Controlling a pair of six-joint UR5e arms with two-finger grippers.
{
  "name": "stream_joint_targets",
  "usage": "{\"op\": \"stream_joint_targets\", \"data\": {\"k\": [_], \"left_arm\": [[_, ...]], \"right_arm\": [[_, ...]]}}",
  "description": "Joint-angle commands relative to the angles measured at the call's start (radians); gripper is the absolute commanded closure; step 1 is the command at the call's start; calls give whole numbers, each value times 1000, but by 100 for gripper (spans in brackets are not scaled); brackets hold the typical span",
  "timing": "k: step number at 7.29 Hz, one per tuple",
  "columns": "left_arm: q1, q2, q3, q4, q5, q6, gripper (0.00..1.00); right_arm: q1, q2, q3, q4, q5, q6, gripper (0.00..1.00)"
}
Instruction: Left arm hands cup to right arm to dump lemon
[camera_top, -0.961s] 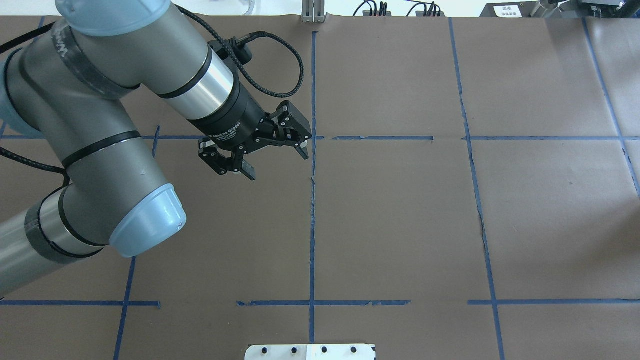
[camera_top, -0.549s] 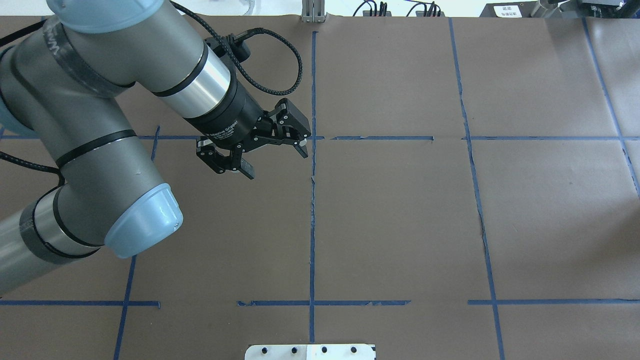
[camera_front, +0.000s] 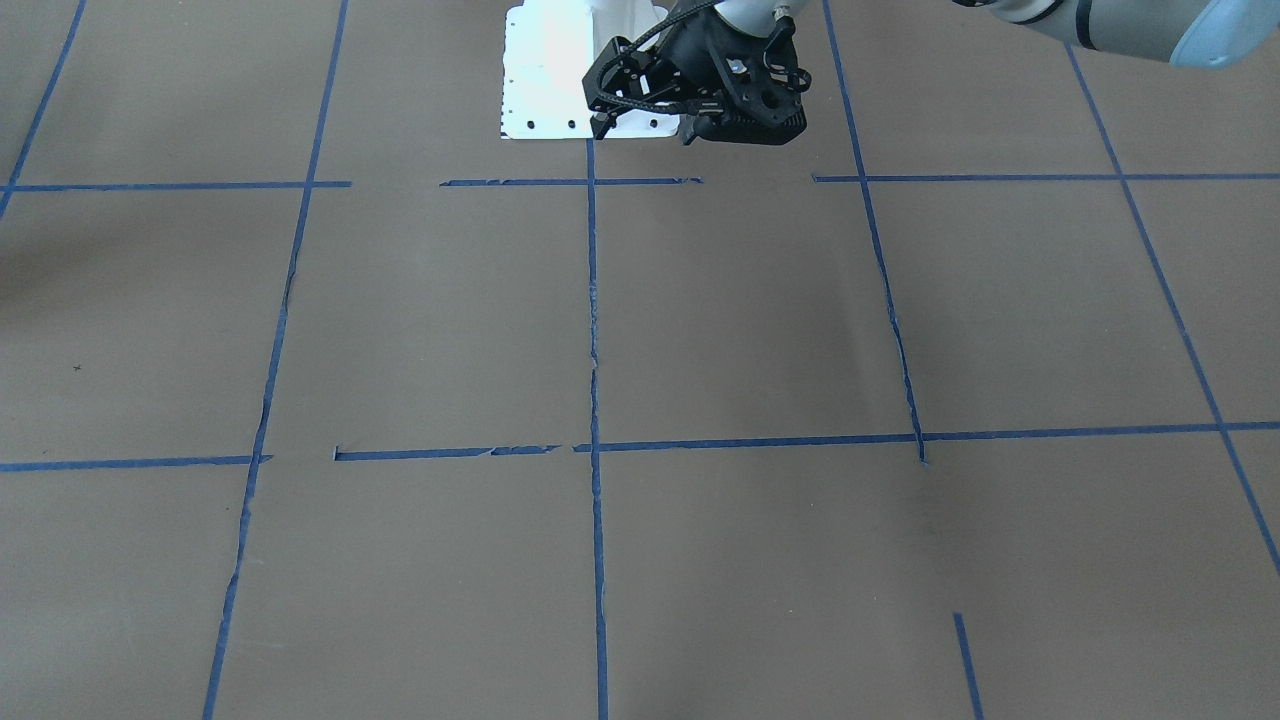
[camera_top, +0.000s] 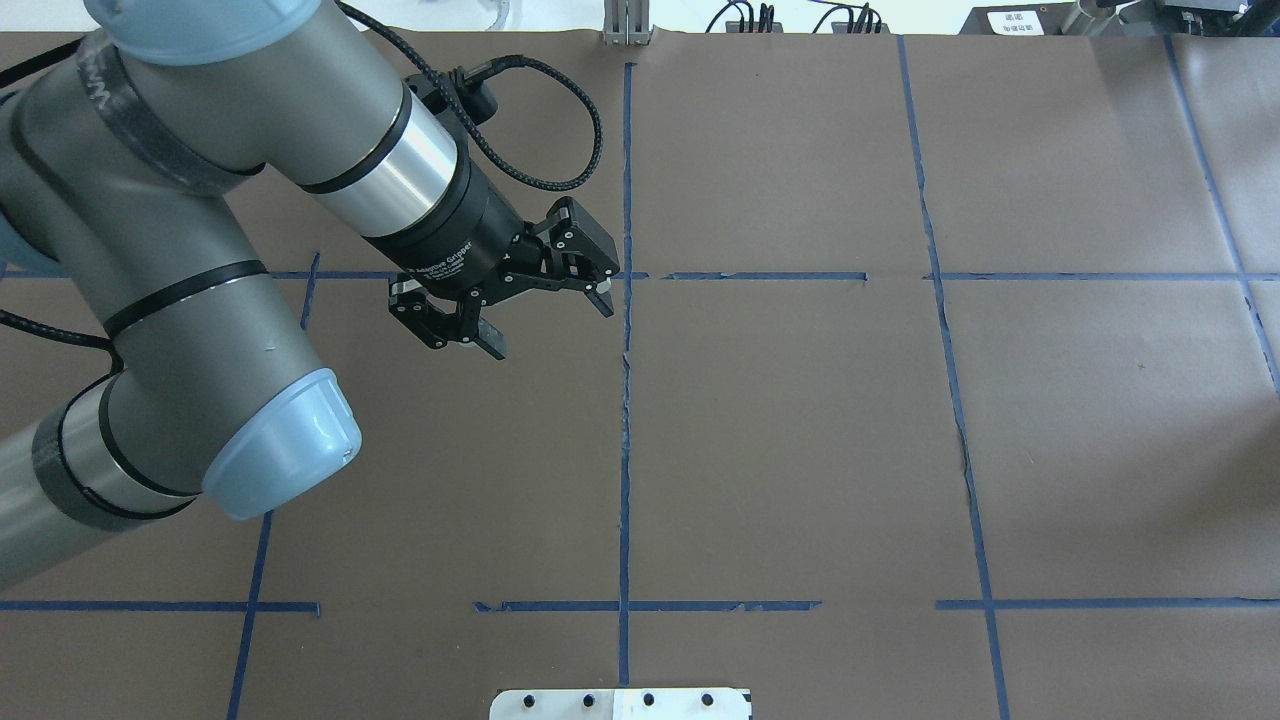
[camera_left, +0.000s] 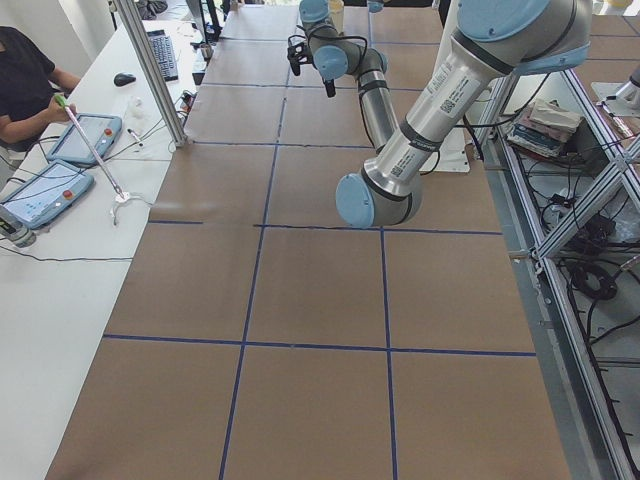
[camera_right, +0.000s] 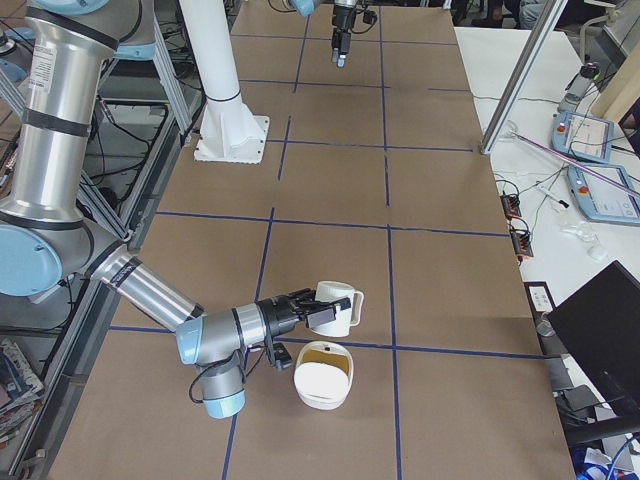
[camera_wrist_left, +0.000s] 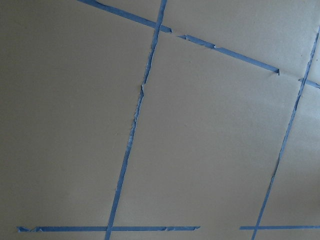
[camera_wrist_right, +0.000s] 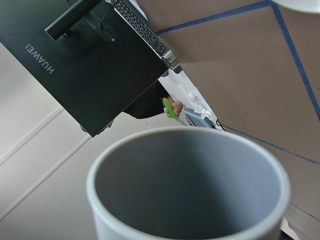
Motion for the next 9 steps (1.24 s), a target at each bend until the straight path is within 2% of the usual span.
{"op": "stream_joint_targets", "data": {"k": [1,3,4,5,7,9], "left_arm": [[0,15,-12,2,0,0,0],[0,15,-12,2,0,0,0],[0,16,-12,2,0,0,0],[0,16,-11,2,0,0,0],[-3,15,-9,2,2,0,0],[-8,13,-3,2,34,2,0]], "right_arm": [[-22,19,96,-150,8,-140,44],[-48,19,231,-345,-4,-165,44],[-65,37,274,-407,-15,-166,44],[-116,73,288,-457,-63,-194,44],[-238,152,290,-530,-157,-426,44],[-374,232,291,-602,-246,-789,44]]}}
